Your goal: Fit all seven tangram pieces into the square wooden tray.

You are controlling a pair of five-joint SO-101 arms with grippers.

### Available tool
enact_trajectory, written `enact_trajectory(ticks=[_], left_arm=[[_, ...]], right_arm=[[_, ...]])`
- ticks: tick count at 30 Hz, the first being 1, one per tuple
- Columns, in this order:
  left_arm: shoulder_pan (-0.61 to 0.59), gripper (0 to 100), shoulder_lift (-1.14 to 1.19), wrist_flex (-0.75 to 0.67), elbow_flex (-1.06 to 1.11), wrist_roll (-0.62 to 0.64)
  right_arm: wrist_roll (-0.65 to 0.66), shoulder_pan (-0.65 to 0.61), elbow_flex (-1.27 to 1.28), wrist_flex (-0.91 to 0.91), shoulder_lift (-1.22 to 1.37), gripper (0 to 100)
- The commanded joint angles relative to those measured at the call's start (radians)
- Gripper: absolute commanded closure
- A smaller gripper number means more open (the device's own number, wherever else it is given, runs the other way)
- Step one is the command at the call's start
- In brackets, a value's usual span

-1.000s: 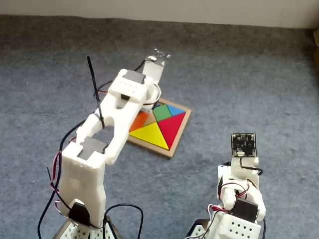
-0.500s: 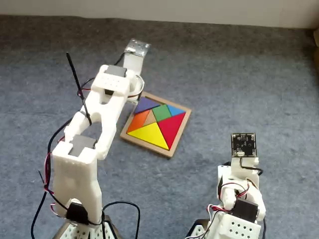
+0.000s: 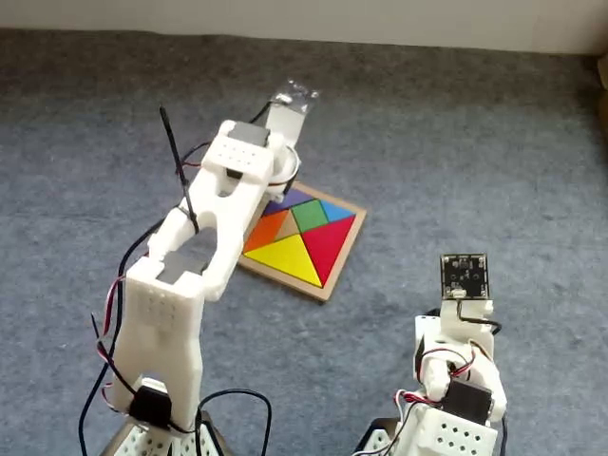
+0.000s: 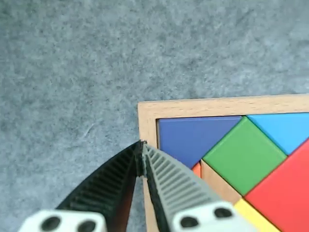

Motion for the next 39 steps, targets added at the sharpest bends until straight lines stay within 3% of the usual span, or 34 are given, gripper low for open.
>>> enact_trajectory(ticks=[1,5,9,13,19,23,32,39], left_arm=[[-0.061,99,-0.01,0.009,-0.062,0.063],[-0.085,99,-0.001,-0.074,-0.077,0.095],[-0.064,99,-0.001,-0.172,-0.015,0.049],[-0.05,99,-0.018,-0.068,-0.004,-0.005],[-0.104,99,-0.214,0.025,0.053,0.104],[-0.133,99,-0.427,0.017,0.24,0.115],[-0.133,99,-1.004,-0.212,0.822,0.114],[-0.166,99,-1.379,-0.293,1.211,0.112]], right_arm=[[-0.002,0.013,0.097,0.001,-0.015,98.9],[-0.002,0.013,0.097,0.001,-0.015,98.9],[-0.002,0.013,0.097,0.001,-0.015,98.9],[-0.002,0.013,0.097,0.001,-0.015,98.9],[-0.002,0.013,0.097,0.002,-0.015,98.9],[-0.002,0.013,0.097,0.002,-0.015,98.9],[-0.002,0.013,0.097,0.004,-0.015,98.9],[-0.002,0.013,0.097,0.004,-0.013,98.9]])
